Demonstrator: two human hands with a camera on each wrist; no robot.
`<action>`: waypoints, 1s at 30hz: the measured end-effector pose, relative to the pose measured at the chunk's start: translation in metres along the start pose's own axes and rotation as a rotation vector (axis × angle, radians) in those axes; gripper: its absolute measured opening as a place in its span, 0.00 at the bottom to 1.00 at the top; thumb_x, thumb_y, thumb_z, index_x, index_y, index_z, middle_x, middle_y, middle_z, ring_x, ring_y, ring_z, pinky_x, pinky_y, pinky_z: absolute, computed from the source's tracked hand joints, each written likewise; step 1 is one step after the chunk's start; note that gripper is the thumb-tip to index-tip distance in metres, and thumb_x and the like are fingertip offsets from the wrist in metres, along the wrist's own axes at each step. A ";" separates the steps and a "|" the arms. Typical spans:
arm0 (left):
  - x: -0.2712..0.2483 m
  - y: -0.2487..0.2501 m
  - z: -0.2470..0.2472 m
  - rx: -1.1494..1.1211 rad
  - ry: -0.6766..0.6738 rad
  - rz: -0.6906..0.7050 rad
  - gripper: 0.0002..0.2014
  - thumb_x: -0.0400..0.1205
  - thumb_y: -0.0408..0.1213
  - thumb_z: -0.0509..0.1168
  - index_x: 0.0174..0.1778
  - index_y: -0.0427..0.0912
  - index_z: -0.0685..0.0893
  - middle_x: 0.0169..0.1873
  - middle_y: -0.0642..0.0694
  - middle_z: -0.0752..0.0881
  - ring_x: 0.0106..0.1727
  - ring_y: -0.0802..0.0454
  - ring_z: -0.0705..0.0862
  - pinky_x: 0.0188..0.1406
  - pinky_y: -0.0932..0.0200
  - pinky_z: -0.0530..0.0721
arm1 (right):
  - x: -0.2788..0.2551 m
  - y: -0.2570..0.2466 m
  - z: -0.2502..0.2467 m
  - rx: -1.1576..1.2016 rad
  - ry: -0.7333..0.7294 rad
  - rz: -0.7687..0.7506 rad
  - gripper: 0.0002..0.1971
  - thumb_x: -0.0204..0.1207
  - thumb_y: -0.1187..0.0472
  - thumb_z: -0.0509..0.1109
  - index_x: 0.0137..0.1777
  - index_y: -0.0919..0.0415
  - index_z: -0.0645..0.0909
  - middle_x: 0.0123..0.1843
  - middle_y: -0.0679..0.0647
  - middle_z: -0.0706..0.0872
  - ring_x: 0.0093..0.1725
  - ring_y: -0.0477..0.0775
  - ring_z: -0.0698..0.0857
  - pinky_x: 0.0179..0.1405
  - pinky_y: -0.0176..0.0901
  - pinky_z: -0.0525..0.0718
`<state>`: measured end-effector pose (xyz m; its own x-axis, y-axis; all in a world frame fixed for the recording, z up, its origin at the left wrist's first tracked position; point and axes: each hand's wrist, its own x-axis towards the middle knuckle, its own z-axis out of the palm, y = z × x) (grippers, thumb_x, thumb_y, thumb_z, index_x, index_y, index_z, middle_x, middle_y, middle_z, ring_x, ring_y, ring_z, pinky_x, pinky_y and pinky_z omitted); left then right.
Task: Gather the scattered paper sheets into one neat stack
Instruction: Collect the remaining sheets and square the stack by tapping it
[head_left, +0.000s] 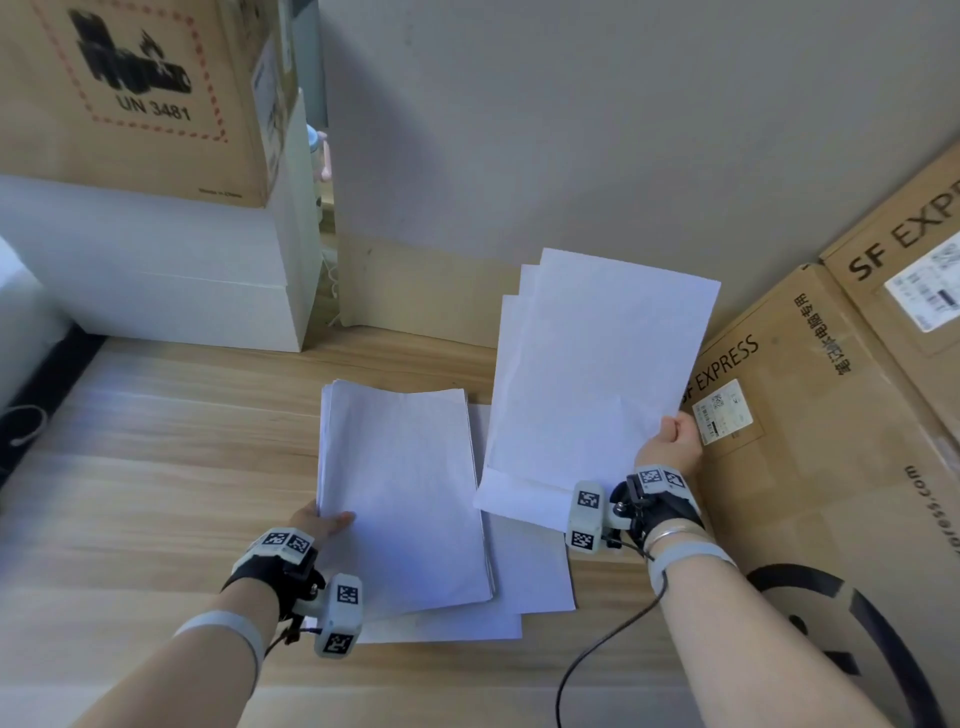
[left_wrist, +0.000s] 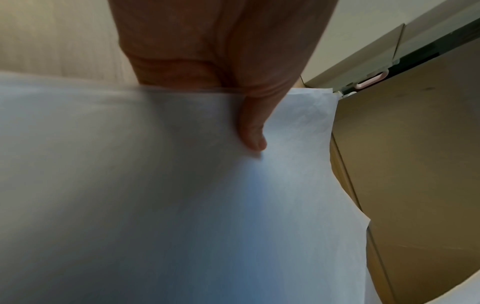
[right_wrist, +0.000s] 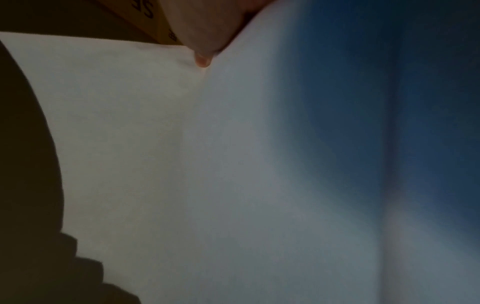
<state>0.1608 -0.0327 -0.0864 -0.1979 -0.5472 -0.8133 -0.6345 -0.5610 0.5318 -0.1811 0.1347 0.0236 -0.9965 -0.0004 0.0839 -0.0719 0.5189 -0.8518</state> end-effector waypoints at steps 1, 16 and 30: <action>0.001 -0.001 0.000 -0.006 -0.003 0.001 0.26 0.76 0.32 0.71 0.69 0.27 0.74 0.64 0.24 0.81 0.63 0.28 0.81 0.66 0.37 0.79 | 0.001 -0.001 0.000 0.009 0.000 0.010 0.13 0.83 0.64 0.58 0.58 0.68 0.81 0.58 0.67 0.85 0.49 0.53 0.77 0.48 0.39 0.73; -0.007 0.006 0.002 0.025 0.009 -0.004 0.26 0.79 0.36 0.68 0.71 0.29 0.74 0.67 0.29 0.80 0.67 0.31 0.79 0.69 0.41 0.76 | -0.084 0.039 0.054 -0.124 -0.453 0.137 0.08 0.82 0.68 0.57 0.50 0.63 0.79 0.45 0.58 0.79 0.44 0.52 0.74 0.44 0.39 0.70; -0.013 0.009 -0.003 0.035 -0.103 0.037 0.28 0.79 0.36 0.67 0.75 0.33 0.70 0.71 0.32 0.77 0.71 0.34 0.76 0.60 0.50 0.74 | -0.138 0.049 0.080 -0.308 -1.088 0.047 0.22 0.80 0.73 0.56 0.73 0.61 0.74 0.67 0.60 0.83 0.60 0.53 0.82 0.56 0.34 0.73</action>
<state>0.1598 -0.0327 -0.0705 -0.2965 -0.4995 -0.8140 -0.6508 -0.5182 0.5550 -0.0506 0.0915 -0.0716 -0.5165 -0.6412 -0.5675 -0.1694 0.7262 -0.6663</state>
